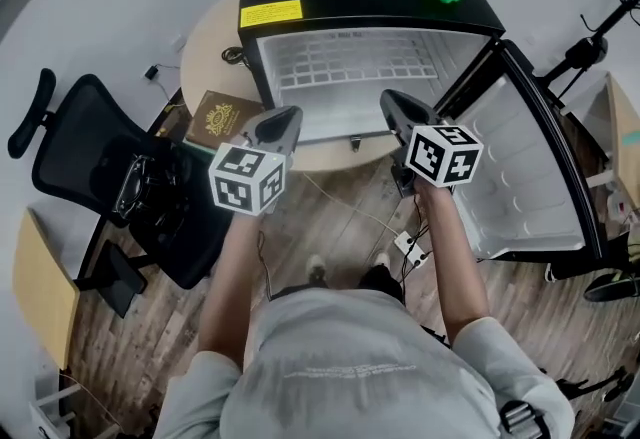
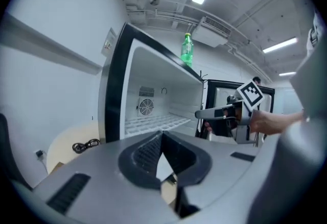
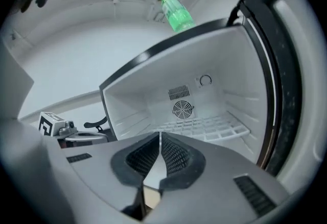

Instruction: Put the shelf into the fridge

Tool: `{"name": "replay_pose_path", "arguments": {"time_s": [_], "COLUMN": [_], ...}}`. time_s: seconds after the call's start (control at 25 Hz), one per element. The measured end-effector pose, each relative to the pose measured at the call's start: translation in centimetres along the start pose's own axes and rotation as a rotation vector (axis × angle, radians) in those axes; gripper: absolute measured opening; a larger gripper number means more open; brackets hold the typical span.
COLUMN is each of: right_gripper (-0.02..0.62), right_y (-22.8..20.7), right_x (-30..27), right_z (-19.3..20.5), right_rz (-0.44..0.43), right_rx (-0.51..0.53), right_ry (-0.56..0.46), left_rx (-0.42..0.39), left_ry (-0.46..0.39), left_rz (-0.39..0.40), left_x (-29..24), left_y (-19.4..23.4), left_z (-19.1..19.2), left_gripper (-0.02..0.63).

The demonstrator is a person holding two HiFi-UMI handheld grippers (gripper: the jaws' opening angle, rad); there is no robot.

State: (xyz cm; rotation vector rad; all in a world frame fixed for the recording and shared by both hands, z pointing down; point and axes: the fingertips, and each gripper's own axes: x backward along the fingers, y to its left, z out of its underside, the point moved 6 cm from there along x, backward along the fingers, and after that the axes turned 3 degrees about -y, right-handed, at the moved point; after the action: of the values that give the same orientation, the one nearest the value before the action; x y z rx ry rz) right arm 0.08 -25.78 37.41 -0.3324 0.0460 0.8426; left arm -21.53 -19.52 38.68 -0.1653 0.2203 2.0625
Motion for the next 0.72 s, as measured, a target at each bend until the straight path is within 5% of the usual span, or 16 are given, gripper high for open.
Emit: {"name": "replay_pose_path", "arguments": {"time_s": [0.44,0.72], "right_gripper": [0.018,0.017], "right_y": [5.5,8.5], "right_x": [8.3,11.4], "right_z": [-5.6,-7.1], "right_rz": [-0.018,-0.028], "right_rx": [0.302,0.385], "right_ry": [-0.124,-0.178], "left_rx": [-0.168,-0.223], "left_ry": [-0.175,-0.242], "left_rz": [0.001,-0.028], "left_x": [6.3,9.8], "left_y": [-0.9,-1.5], "left_z": [-6.7,-8.4], "left_gripper": [0.02,0.02]}}
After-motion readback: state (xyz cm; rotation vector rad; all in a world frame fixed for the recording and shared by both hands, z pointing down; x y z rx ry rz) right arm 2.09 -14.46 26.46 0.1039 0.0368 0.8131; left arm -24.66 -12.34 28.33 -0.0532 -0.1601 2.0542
